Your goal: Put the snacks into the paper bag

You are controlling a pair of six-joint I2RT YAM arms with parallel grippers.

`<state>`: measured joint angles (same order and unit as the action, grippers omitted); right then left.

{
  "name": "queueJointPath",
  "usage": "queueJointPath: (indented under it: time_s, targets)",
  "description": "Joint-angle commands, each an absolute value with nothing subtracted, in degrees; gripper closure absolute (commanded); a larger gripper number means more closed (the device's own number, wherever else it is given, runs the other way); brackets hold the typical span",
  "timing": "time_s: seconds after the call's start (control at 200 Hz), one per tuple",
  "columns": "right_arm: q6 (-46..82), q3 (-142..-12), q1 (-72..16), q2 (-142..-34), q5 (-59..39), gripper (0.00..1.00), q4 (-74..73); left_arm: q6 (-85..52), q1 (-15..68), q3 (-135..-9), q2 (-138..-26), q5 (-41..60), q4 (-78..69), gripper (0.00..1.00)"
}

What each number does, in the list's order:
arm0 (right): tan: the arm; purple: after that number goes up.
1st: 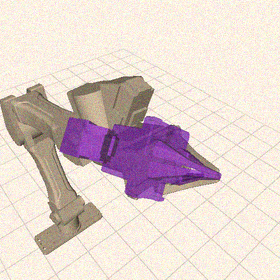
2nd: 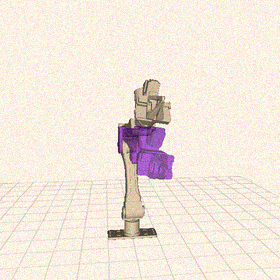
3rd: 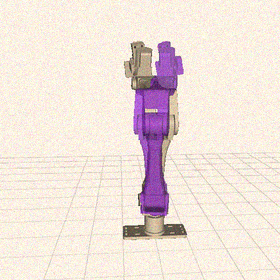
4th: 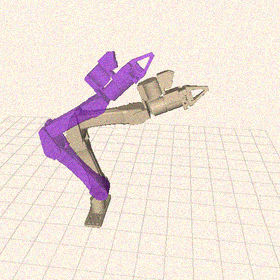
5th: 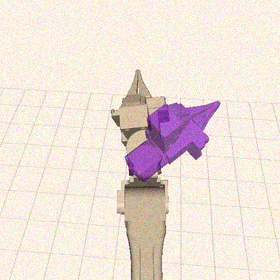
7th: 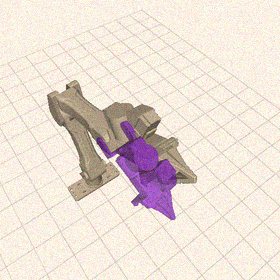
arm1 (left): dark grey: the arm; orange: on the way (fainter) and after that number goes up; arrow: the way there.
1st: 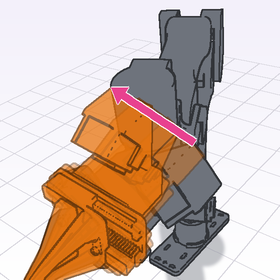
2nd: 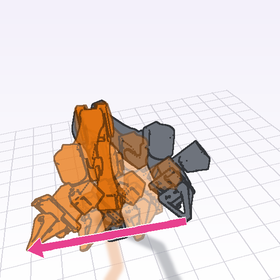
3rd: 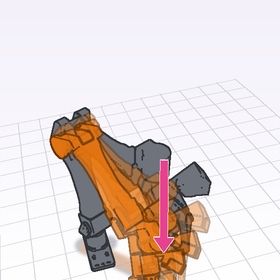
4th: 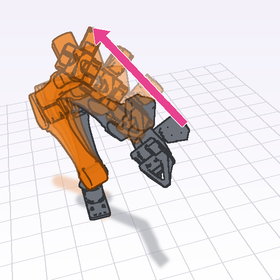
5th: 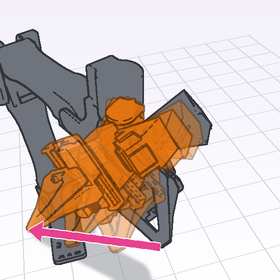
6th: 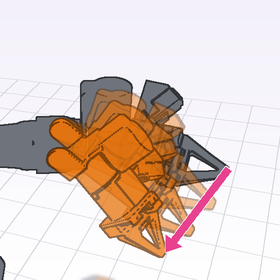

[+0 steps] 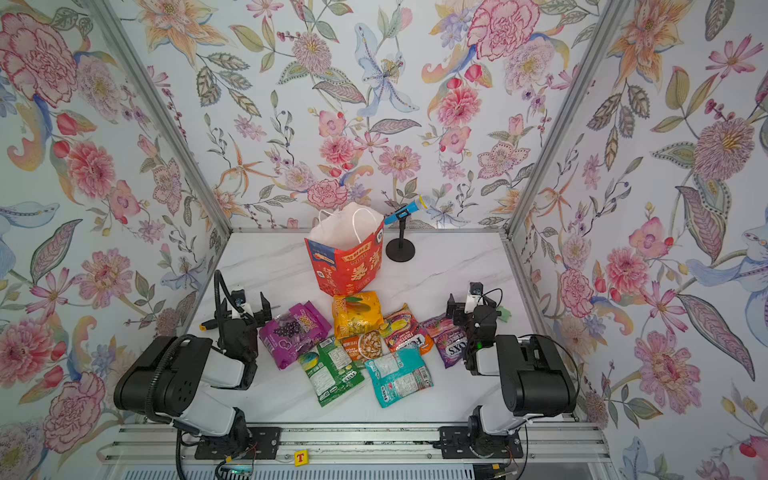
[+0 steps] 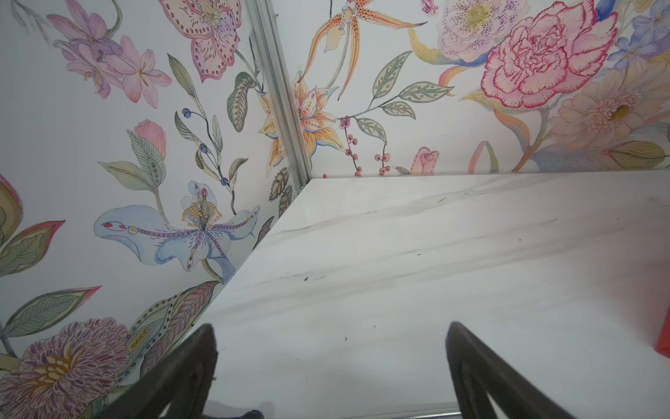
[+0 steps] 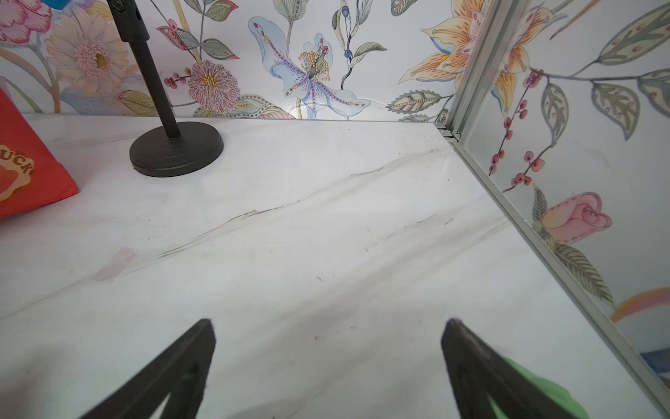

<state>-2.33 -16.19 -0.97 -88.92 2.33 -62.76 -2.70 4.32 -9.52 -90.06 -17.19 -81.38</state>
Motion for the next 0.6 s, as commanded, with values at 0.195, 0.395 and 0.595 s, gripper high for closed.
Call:
queueJointPath:
  time_s: [0.195,0.395,0.595]
  targets:
    - [-1.8,-17.2,-1.0,-88.7,2.2,0.01,-62.6,-0.5,4.8,-12.0,-90.5,-13.8,-80.6,0.01]
    - [-1.7,-17.4,-0.8,-88.7,1.8,0.01,-62.3,-0.8,4.7,-12.3,-90.5,-13.7,-80.1,0.01]
    - [-1.7,-17.4,-0.8,-88.7,1.8,0.01,-62.3,-0.9,4.6,-12.2,-90.5,-13.6,-80.2,0.01]
